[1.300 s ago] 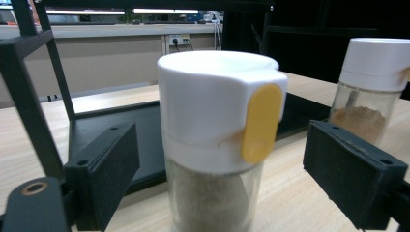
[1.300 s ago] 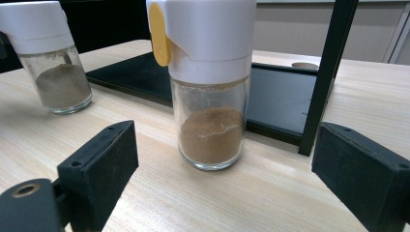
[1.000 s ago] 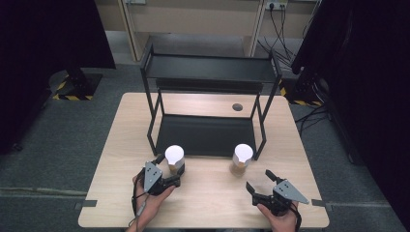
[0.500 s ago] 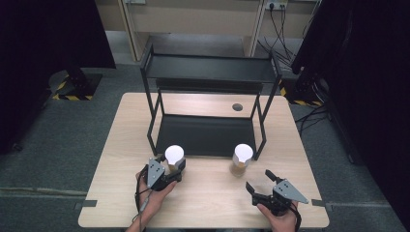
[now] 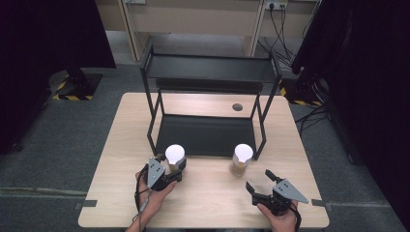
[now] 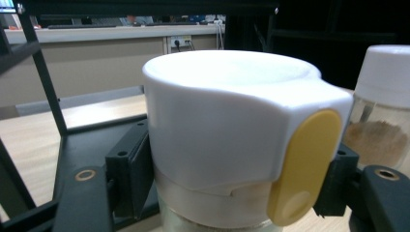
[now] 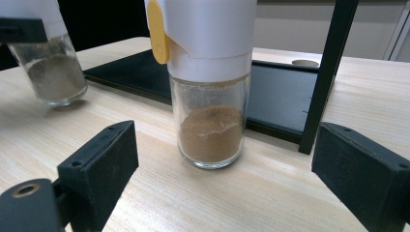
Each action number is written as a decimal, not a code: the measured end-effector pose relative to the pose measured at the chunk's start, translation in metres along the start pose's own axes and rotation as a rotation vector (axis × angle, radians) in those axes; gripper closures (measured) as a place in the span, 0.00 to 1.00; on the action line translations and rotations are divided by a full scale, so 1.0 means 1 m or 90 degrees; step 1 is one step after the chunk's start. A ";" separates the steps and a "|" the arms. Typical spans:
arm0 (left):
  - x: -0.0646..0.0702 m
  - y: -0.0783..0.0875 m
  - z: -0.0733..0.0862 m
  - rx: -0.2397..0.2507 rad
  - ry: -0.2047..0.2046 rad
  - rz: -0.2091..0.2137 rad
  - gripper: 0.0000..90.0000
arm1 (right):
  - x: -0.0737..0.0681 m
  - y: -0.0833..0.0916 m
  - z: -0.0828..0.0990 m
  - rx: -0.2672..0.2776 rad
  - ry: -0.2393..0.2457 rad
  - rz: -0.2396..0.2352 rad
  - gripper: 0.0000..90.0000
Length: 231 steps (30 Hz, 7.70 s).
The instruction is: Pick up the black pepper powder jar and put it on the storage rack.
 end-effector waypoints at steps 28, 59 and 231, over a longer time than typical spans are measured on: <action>-0.001 -0.012 -0.053 0.055 -0.016 -0.004 0.34 | -0.001 0.000 0.000 0.001 0.002 0.002 0.10; -0.005 -0.030 -0.094 0.100 -0.028 -0.029 0.34 | -0.001 0.000 0.000 -0.001 0.003 0.002 0.10; -0.072 -0.191 -0.252 0.072 -0.052 -0.207 0.34 | -0.001 -0.001 -0.001 -0.004 0.004 0.000 0.11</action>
Point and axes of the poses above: each handheld gripper's, and its own axes: y roughly backward along the jaws, z roughly out of its underside, x roughly to its right, the point moved 6 cm from there along -y, roughly forward along the jaws, and after that the axes turned 15 degrees about x, right-handed, at the moved point
